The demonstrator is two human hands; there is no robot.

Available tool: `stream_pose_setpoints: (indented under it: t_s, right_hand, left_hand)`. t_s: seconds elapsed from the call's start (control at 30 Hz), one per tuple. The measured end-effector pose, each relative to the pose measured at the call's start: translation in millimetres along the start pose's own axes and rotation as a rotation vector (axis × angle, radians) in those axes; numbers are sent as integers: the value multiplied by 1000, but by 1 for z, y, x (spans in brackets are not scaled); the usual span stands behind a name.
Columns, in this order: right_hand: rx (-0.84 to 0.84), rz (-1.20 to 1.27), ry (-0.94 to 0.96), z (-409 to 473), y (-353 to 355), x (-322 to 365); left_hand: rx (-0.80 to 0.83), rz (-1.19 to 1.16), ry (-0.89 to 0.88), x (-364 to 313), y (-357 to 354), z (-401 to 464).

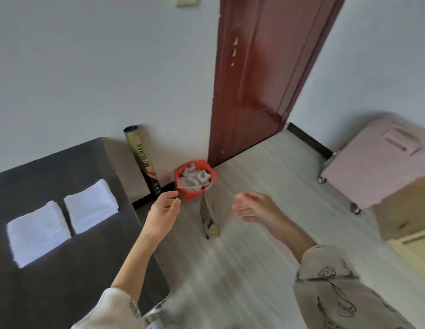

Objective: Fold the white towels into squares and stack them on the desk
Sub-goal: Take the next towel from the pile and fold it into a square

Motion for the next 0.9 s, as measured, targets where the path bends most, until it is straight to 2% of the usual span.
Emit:
stream_pose_setpoints:
  t_s: [0.2,0.5,0.7,0.9]
  right_hand:
    - [-353,162,43,-92,215,-47]
    - [-823,350,67,-214,456,-126]
    - [-981,390,99,-231,609,-148]
    - [-1054,398,66,-229,758,-157]
  left_hand:
    - [354,126,-236,-103,-211,-24]
    - [786,339,-523,-226,-498,-92]
    - [978,360,-639,-297,-669,-116]
    - [1043,352,-612,-356,-816,-108]
Point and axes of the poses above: each hand's wrist, its own z-axis towards the middle knuckle, its own y-axis out of the back of the hand, x = y × z, the point moved 6 cm from there along z, towards the middle knuckle, and after that the axes turned 2 degrees about z, right-handed, at the moved point
